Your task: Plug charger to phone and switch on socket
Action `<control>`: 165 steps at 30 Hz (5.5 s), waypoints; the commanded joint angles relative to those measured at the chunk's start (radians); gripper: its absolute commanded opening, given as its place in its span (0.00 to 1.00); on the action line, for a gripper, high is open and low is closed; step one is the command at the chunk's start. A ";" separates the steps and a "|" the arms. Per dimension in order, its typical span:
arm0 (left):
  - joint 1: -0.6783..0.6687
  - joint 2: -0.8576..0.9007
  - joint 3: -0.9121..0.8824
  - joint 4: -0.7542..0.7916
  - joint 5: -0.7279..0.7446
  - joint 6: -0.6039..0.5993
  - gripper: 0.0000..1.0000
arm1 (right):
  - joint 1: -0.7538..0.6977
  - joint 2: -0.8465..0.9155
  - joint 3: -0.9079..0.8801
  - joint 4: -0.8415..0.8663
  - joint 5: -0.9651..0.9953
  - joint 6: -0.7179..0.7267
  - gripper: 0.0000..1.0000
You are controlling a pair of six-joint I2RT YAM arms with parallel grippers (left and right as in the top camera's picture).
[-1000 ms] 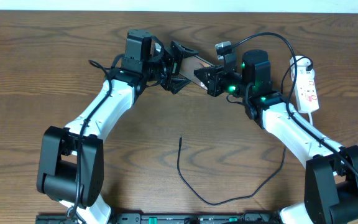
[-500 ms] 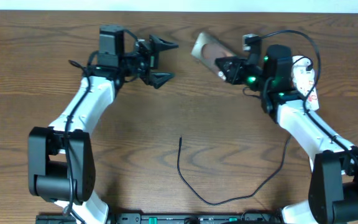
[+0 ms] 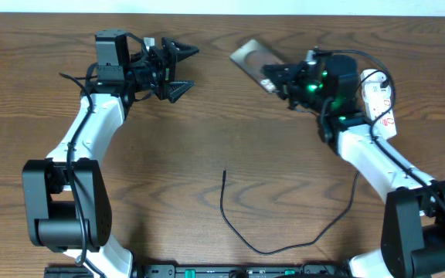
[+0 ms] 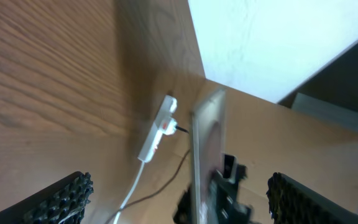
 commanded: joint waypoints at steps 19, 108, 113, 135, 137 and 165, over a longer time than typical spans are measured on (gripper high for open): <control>-0.085 -0.015 0.009 0.160 -0.166 -0.187 0.92 | 0.180 -0.008 0.019 0.138 0.172 0.375 0.01; 0.067 -0.015 0.009 0.227 -0.166 -0.075 0.08 | 0.234 -0.008 0.019 0.189 0.146 0.354 0.99; 0.216 -0.015 0.009 0.227 0.037 0.071 0.07 | 0.179 -0.008 0.018 0.206 0.030 0.150 0.99; 0.483 -0.015 0.009 0.227 0.372 0.343 0.07 | 0.335 0.000 0.364 -0.875 0.254 -0.594 0.99; 0.483 -0.015 0.009 0.227 0.372 0.346 0.07 | 0.402 0.013 0.364 -0.988 0.386 -0.596 0.99; 0.483 -0.015 0.005 0.209 0.380 0.361 0.07 | 0.649 0.258 0.331 -1.211 0.573 -0.483 0.84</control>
